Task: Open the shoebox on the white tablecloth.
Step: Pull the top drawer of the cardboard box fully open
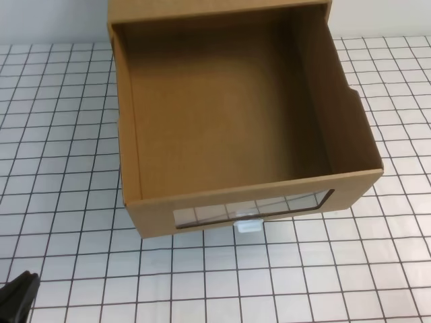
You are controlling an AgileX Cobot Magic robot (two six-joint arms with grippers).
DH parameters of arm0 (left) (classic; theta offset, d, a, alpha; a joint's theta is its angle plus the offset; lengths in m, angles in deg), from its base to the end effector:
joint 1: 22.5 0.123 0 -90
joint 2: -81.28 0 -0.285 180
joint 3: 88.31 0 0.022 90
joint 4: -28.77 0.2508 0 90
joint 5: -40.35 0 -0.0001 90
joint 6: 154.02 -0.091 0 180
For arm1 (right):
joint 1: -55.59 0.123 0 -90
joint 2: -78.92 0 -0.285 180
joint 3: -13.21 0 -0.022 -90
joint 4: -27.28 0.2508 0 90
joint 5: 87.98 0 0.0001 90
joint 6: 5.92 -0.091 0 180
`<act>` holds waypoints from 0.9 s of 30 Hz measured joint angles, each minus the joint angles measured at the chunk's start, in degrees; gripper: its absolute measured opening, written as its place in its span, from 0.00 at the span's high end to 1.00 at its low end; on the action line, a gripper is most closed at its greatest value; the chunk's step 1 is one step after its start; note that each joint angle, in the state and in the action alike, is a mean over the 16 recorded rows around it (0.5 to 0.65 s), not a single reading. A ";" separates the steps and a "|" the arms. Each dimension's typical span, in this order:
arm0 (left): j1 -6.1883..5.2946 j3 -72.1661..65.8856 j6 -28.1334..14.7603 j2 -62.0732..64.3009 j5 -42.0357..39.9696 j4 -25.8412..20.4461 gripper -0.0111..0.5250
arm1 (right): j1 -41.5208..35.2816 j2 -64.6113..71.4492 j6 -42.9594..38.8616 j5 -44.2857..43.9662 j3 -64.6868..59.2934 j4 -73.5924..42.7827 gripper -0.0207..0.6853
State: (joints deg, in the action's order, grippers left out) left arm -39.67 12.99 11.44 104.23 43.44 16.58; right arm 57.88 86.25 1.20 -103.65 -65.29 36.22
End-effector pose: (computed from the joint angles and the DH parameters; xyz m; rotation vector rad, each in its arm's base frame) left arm 0.0720 -0.0233 0.1819 0.3186 1.8031 -0.1924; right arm 0.0548 0.0060 0.1816 -0.0427 1.7684 0.0850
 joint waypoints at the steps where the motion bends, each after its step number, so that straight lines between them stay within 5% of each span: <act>1: 0.00 0.00 0.00 0.00 0.02 -0.01 0.99 | 0.00 0.00 1.01 -0.90 0.00 0.62 0.99; 27: 0.00 0.00 0.00 0.00 0.36 0.14 0.99 | 0.00 0.00 4.26 -4.80 -0.01 2.17 0.99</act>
State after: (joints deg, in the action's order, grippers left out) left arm -39.67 12.99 11.44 104.23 43.80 16.72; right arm 57.88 86.25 5.45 -108.44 -65.30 38.39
